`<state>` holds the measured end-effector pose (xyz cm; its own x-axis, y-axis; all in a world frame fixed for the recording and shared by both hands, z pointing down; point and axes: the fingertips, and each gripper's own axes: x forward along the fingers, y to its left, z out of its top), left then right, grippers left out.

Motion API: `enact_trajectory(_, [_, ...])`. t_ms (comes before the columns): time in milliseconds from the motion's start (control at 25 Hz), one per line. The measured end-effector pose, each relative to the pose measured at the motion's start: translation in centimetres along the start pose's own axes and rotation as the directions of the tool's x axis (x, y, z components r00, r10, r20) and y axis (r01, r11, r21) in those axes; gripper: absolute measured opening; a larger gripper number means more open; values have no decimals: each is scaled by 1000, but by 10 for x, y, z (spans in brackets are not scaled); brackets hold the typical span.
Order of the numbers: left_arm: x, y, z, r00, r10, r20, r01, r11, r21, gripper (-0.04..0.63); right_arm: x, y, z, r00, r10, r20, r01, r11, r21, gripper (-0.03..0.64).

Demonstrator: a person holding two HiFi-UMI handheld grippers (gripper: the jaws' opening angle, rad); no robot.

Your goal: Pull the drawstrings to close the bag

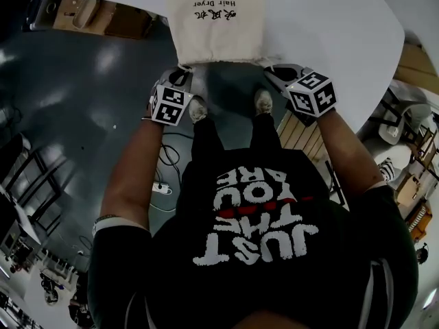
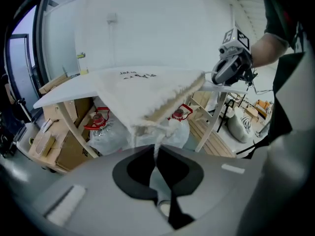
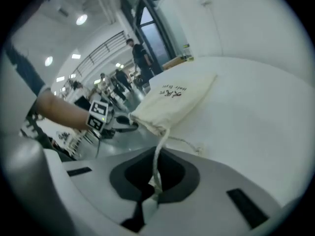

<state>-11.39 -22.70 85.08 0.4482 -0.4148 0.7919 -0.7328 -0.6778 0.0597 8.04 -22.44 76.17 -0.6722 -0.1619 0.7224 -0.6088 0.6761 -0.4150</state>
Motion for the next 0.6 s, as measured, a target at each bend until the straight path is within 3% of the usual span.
enact_trajectory(80, [-9, 1, 6, 999, -22, 25, 23, 999, -31, 12, -5, 0, 9, 990, 96, 99, -111, 981, 161, 9])
enact_trajectory(160, [-18, 0, 11, 997, -58, 55, 62, 995, -73, 11, -14, 2, 21, 960, 183, 211, -238, 930, 279, 9])
enact_trajectory(360, [-46, 2, 31, 971, -157, 181, 193, 960, -203, 11, -35, 9, 53, 855, 314, 413, -474, 798, 373, 8])
enact_trajectory(480, [-66, 9, 46, 930, -212, 300, 301, 907, -294, 11, -43, 13, 71, 791, 350, 503, -564, 734, 377, 9])
enact_trajectory(600, [-92, 13, 66, 851, -259, 456, 445, 817, -366, 11, -52, 17, 87, 748, 361, 557, -611, 703, 364, 9])
